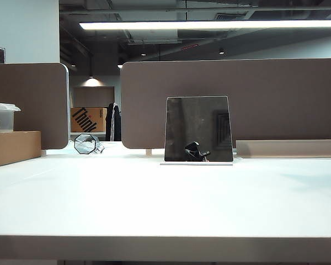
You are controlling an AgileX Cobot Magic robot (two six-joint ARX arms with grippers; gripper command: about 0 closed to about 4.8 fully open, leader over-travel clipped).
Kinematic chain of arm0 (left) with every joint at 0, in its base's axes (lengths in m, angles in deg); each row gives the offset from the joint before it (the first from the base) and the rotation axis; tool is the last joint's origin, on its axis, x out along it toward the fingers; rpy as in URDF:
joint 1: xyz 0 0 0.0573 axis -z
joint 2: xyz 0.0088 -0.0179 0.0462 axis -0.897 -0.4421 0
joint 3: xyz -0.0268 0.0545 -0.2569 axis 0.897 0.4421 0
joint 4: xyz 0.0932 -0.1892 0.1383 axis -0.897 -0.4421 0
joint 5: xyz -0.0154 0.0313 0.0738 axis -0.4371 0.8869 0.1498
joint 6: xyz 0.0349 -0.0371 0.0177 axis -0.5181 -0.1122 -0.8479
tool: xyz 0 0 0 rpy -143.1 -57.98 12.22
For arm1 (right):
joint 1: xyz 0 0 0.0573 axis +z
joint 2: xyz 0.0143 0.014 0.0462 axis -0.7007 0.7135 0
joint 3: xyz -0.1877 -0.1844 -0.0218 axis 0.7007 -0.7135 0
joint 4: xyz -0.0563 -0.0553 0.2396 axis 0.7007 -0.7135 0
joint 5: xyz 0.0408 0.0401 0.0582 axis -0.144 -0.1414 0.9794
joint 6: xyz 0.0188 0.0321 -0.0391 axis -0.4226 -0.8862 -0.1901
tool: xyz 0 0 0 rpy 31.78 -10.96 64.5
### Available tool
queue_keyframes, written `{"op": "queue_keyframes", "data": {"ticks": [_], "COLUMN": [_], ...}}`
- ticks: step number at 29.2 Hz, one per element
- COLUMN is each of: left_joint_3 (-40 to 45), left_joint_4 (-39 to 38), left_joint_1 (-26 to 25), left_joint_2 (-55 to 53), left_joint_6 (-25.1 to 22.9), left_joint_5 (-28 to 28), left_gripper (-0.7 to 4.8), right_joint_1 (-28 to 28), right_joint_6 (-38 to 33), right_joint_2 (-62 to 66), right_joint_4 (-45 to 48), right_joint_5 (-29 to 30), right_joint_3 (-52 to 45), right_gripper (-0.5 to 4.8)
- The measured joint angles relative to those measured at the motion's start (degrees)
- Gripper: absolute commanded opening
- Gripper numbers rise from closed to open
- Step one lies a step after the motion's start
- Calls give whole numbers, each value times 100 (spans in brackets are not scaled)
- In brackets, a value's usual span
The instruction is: Push the center of the mirror on the table forward to move it for a short distance.
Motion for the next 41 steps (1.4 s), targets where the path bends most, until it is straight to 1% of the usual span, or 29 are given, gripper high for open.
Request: {"op": "queue_keyframes", "data": {"ticks": [1, 5, 7, 11, 13, 15, 17, 19, 22, 25, 27, 30, 41], "left_joint_3": [0, 0, 0, 0, 0, 0, 0, 0, 0, 0, 0, 0, 0], "left_joint_4": [0, 0, 0, 0, 0, 0, 0, 0, 0, 0, -2, -2, -2], "left_joint_1": [-9, -83, -201, -413, -437, -433, -433, -433, -433, -433, -433, -433, -433], "left_joint_2": [0, 0, 0, 0, 0, 0, 0, 0, 0, 0, 0, 0, 0], "left_joint_6": [0, 0, 0, 0, 0, 0, 0, 0, 0, 0, 0, 0, 0], "left_joint_5": [0, -17, -17, -15, 0, -2, -2, -2, -4, -2, -4, -2, -4], "left_gripper": [-5, -5, -5, -5, -5, -5, -5, -5, -5, -5, -5, -5, -5], "right_joint_1": [114, 739, 1060, 1810, 2262, 2813, 3530, 4151, 5077, 5790, 6013, 6203, 6179], "right_joint_6": [24, 111, 98, -140, -269, -442, -782, -1158, -1510, -1674, -1773, -1818, -1829], "right_joint_2": [-173, -846, -1165, -1847, -2153, -2435, -2723, -2929, -3397, -3821, -4033, -4332, -4531], "right_joint_4": [-70, -603, -909, -1606, -1958, -2393, -2861, -3143, -3222, -3248, -3283, -3298, -3287], "right_joint_5": [-76, -699, -839, -1211, -1652, -2238, -2778, -3145, -3652, -4284, -4572, -4710, -4776], "right_joint_3": [7, 11, 4, 0, 0, -2, -2, -63, -553, -1235, -1558, -1910, -1941], "right_gripper": [-5, -5, -5, -5, -5, -5, -5, -5, -5, -5, -5, -5, -5]}}
